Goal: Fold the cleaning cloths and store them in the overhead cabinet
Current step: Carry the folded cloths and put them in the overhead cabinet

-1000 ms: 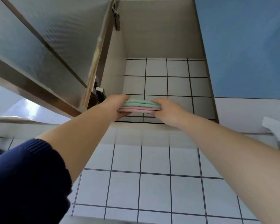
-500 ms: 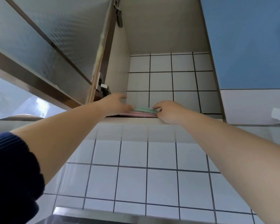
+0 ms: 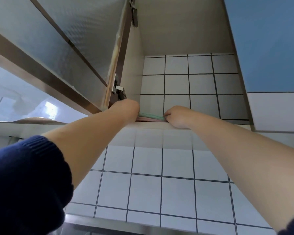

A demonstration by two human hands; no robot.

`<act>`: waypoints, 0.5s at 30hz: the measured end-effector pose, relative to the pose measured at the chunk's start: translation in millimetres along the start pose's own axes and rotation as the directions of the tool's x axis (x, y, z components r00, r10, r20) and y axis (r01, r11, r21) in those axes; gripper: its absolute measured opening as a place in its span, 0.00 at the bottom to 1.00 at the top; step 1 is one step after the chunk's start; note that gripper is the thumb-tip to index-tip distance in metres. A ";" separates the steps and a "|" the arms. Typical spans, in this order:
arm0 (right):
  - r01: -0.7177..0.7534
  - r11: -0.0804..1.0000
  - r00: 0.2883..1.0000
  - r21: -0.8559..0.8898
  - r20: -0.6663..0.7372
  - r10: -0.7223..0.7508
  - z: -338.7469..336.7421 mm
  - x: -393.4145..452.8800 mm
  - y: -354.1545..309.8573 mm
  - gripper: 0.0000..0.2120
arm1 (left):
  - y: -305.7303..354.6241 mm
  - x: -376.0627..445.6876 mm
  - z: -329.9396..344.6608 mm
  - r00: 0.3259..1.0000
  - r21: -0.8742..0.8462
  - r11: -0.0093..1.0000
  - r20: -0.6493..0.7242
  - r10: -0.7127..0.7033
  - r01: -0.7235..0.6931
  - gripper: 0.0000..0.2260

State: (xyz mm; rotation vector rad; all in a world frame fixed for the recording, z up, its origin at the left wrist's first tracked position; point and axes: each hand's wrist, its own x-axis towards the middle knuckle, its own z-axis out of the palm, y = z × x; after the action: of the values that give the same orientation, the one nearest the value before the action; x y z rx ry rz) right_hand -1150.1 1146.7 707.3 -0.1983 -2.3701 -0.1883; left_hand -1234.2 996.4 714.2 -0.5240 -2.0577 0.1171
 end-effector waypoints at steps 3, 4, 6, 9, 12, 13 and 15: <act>0.015 1.000 1.000 0.010 0.019 -0.016 1.0 3.2 -1.4 0.18 | 2.2 3.9 2.6 0.996 0.002 1.000 0.089 0.027 -0.027 0.20; 0.012 0.999 1.000 0.032 0.026 -0.013 1.0 3.2 -1.5 0.18 | 2.7 4.9 3.7 0.993 0.002 0.999 0.115 0.037 -0.037 0.19; 0.003 0.999 0.999 0.052 0.038 -0.005 0.3 1.3 -3.1 0.21 | 2.7 6.4 4.6 0.988 0.007 0.999 0.149 0.052 -0.053 0.19; 0.008 1.000 0.999 0.025 0.047 -0.009 0.6 -3.2 -6.2 0.23 | 3.3 2.7 3.8 0.987 0.027 0.998 0.155 0.053 -0.058 0.19; -0.009 0.999 0.999 0.041 0.038 0.007 1.5 -5.8 -8.7 0.22 | 2.9 0.8 4.2 0.988 0.022 0.998 0.147 0.053 -0.057 0.19; -0.024 0.997 0.999 0.072 0.036 0.022 2.3 -5.3 -8.7 0.21 | 3.1 -0.4 4.3 0.989 0.009 0.999 0.141 0.048 -0.050 0.19; -0.030 0.993 1.000 0.112 0.001 0.030 5.8 -4.7 -6.6 0.20 | 4.4 -4.8 4.2 0.992 -0.035 0.999 0.118 0.032 -0.028 0.19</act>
State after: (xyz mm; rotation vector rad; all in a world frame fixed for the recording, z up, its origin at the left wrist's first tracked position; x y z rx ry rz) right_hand -1151.9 1140.9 699.4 -0.1803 -2.3681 -0.0405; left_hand -1234.3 998.9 706.9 -0.5804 -2.1716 0.1349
